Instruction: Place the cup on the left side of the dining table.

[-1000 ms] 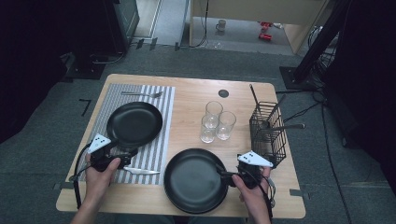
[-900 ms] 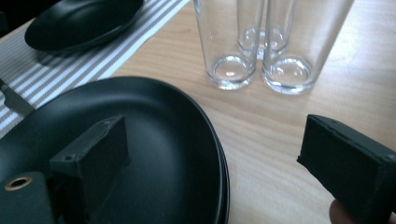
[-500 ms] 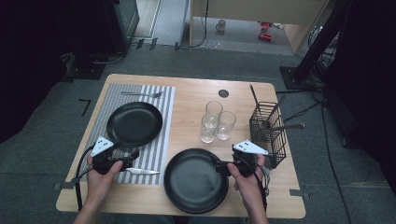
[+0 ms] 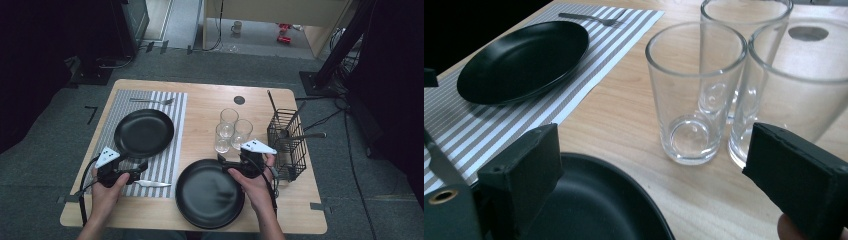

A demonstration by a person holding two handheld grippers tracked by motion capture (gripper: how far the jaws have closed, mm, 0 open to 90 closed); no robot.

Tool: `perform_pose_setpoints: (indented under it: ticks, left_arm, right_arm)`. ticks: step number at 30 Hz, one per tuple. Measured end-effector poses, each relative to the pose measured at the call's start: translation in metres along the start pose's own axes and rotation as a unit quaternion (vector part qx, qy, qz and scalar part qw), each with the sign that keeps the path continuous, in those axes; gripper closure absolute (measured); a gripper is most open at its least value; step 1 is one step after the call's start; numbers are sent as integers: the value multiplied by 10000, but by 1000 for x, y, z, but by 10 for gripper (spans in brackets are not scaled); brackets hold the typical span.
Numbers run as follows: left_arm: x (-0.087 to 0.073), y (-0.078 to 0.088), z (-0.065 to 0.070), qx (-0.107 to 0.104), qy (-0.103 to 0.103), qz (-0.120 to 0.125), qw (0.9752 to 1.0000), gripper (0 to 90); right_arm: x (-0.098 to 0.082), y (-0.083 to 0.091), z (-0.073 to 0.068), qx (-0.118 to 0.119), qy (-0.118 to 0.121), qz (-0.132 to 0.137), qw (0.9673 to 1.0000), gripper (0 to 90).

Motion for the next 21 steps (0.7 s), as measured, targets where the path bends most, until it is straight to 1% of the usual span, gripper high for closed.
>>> perform_pose_setpoints:
  ticks: [3,9,14,19,21]
  left_arm:
    - [0,0,1,-10,-11,-4,10000,93]
    - [0,0,1,-15,-18,2,10000,93]
    - [-1,-2,3,-28,-58,-33,10000,93]
    - [-2,-3,5,-57,-87,-59,9999,93]
    - [-2,-2,5,-66,-85,-53,9999,93]
  right_arm:
    - [4,-6,0,-24,28,23,10000,78]
    - [7,-17,4,-21,-48,87,9999,75]
    - [10,-24,8,-79,-42,174,9998,75]
    - [12,-32,11,-182,-49,146,9997,80]
    - [12,-34,12,-184,-37,164,9997,83]
Point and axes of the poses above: each handheld gripper's, and its own axes: y roughly backward along the jaws, x roughly out of its top, z roughly to its right, the point moved 7 cm from there along -y, roughly forward along the jaws, and after that the axes turned 2 degrees about x, right-handed, at the moved point
